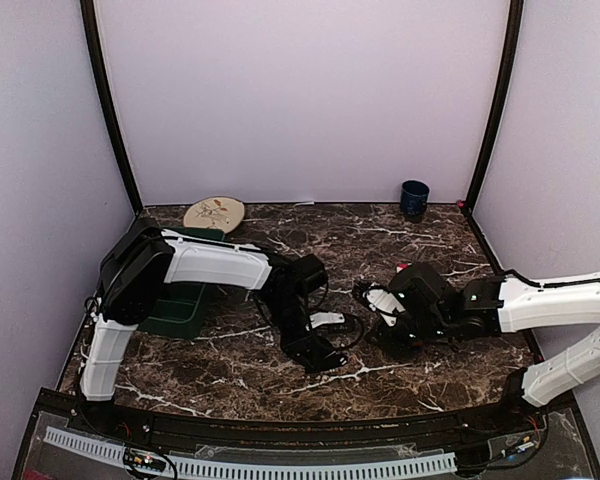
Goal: Roll the socks
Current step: Roll the sock at the center of the board.
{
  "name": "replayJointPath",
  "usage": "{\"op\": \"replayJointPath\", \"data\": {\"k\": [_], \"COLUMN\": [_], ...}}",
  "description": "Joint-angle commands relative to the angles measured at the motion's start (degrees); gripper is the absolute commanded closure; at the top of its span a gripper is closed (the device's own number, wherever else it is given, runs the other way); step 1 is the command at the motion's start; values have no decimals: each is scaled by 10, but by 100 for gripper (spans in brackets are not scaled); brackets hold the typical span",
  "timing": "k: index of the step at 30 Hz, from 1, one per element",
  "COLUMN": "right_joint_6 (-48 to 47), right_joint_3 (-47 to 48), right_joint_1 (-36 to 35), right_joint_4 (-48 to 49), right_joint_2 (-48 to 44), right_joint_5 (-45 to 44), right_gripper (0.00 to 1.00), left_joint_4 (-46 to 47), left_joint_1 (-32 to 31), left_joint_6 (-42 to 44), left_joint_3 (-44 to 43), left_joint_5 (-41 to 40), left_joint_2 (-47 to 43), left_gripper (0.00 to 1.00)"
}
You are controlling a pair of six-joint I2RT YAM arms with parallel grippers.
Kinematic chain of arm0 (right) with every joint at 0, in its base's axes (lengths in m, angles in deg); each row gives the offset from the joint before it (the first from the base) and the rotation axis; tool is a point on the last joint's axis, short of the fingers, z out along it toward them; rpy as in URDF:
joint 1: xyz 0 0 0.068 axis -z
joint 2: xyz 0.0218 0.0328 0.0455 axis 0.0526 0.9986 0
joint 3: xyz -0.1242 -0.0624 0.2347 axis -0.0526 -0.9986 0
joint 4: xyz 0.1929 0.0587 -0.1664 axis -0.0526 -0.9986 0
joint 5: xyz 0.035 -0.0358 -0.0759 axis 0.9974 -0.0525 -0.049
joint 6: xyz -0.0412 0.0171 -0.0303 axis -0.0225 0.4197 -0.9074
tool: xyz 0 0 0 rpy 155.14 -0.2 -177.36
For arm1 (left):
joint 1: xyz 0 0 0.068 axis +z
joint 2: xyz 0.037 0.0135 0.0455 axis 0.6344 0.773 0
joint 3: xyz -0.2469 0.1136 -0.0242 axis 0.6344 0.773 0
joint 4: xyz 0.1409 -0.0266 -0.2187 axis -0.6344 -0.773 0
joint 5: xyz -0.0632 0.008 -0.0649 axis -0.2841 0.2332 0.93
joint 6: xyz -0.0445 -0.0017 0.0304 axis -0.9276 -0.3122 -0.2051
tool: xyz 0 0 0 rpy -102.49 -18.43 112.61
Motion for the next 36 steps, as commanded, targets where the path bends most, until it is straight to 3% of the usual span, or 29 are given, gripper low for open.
{"op": "replayJointPath", "data": {"k": [1,9,17,36], "right_joint_6": [-28,-51,-96,-230], "right_joint_3": [3,22,52,135], "right_joint_1": [-45,-113,-155,-163], "right_joint_4": [17,14,32,68], "right_joint_2": [-2,30,101,254], "right_joint_5": [-71,-99,-99,-103], "right_gripper": [65,64,57,51], "left_joint_4": [-50,-53,-57,-68], "left_joint_1": [14,36,52,72], "left_joint_6": [-7,-8,-10,-4], "left_joint_3": [-3,-3,-6,-6], "left_joint_5": [21,49,94,125], "left_joint_2": [25,37,46,56], "left_gripper": [94,94,94,94]}}
